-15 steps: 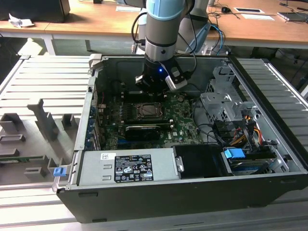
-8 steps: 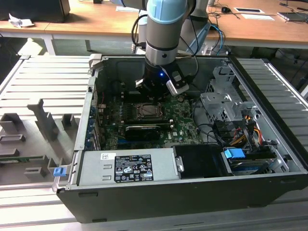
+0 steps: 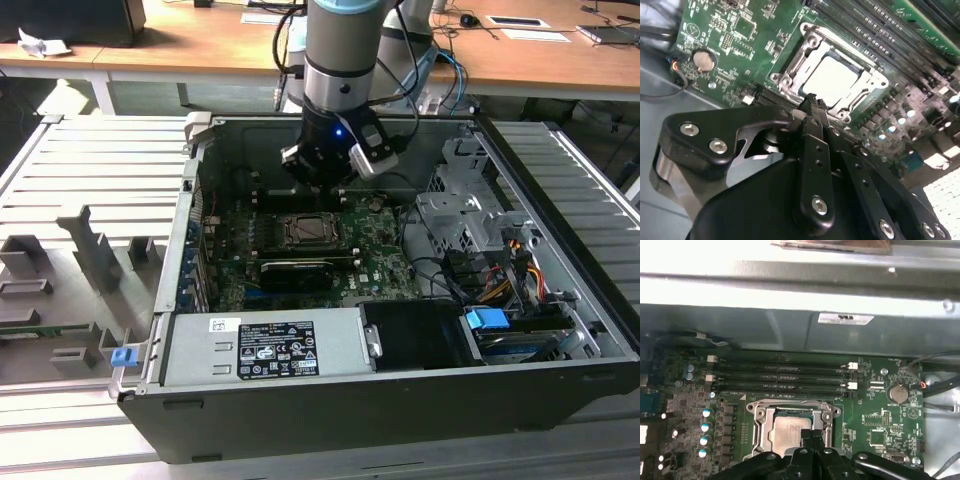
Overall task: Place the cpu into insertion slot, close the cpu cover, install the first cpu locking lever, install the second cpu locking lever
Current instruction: 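Install the second cpu locking lever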
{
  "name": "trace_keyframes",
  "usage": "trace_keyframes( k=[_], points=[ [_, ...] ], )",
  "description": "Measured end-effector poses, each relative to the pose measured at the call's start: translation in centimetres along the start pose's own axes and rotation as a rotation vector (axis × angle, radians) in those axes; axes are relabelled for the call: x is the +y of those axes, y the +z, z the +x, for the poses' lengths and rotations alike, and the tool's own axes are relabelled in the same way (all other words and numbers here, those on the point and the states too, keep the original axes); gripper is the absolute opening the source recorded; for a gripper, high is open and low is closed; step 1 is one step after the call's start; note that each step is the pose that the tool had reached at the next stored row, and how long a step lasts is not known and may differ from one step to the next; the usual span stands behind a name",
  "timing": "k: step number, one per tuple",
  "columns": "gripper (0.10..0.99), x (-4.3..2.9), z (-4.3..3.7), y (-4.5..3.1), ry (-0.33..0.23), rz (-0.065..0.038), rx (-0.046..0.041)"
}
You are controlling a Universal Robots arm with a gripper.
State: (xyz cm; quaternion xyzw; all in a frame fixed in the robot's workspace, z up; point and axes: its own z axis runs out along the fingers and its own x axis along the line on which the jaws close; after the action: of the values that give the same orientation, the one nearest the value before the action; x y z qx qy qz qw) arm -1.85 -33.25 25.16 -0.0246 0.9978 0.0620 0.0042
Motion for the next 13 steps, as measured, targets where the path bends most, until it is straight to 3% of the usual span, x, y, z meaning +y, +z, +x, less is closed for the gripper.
trace_keyframes(
  k=[2, 3, 5, 8, 10, 13],
  points=[
    [0.106, -1.88, 0.11, -0.18, 0.0, 0.0, 0.0],
    [0.106, -2.46, 0.14, -0.2, 0.0, 0.0, 0.0006],
    [0.106, -3.1, 0.18, -0.15, 0.001, -0.006, 0.0076],
    [0.106, -3.95, 0.22, -0.11, 0.001, -0.031, 0.0077],
    [0.106, -4.84, 0.26, 0.18, 0.001, -0.035, 0.0076],
    [0.106, -5.06, 0.39, 0.48, -0.001, -0.035, 0.007]
  ],
)
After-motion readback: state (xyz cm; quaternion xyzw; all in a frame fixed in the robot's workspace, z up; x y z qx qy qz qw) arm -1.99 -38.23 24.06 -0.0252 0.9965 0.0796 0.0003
